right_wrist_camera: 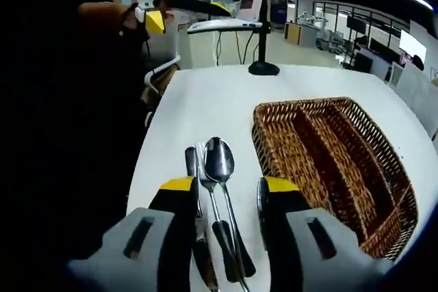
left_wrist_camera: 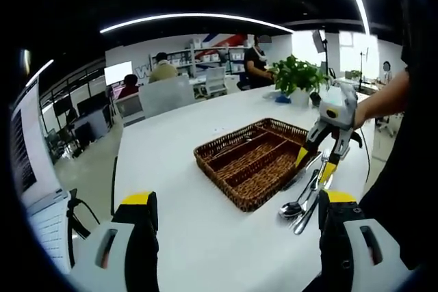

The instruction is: Arrange the knives, forks, and spoons in their matching storage slots by inserting each utensil handle-first until every utensil is classified and aligned in the correct compartment

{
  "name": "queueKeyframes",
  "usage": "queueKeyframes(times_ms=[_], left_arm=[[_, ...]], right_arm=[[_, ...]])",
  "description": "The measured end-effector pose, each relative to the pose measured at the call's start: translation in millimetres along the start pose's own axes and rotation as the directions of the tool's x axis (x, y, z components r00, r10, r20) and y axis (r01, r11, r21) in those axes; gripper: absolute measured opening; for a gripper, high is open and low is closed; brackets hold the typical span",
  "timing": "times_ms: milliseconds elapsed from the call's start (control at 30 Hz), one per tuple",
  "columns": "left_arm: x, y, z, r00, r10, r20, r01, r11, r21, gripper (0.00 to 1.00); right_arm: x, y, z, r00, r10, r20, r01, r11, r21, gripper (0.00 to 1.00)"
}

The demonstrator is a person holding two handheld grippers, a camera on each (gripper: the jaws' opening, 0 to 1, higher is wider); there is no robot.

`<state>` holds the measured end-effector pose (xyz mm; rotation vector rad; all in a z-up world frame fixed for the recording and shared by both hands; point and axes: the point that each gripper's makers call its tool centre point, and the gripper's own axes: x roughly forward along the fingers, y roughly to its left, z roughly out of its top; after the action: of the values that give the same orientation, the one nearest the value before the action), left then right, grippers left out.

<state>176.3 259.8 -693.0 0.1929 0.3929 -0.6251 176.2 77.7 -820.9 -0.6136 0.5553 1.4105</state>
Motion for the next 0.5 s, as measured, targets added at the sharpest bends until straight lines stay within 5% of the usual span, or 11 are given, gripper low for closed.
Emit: queueKeyframes(times_ms=[500], left_arm=[[-6,0.2,-4.2,1.0,0.011,-0.014,-0.011,1.0,-0.01,1.0]], right_arm=[[28,1,-22.0,0.997,0.051,-0.06,-0.05,0.999,0.012,0.24]])
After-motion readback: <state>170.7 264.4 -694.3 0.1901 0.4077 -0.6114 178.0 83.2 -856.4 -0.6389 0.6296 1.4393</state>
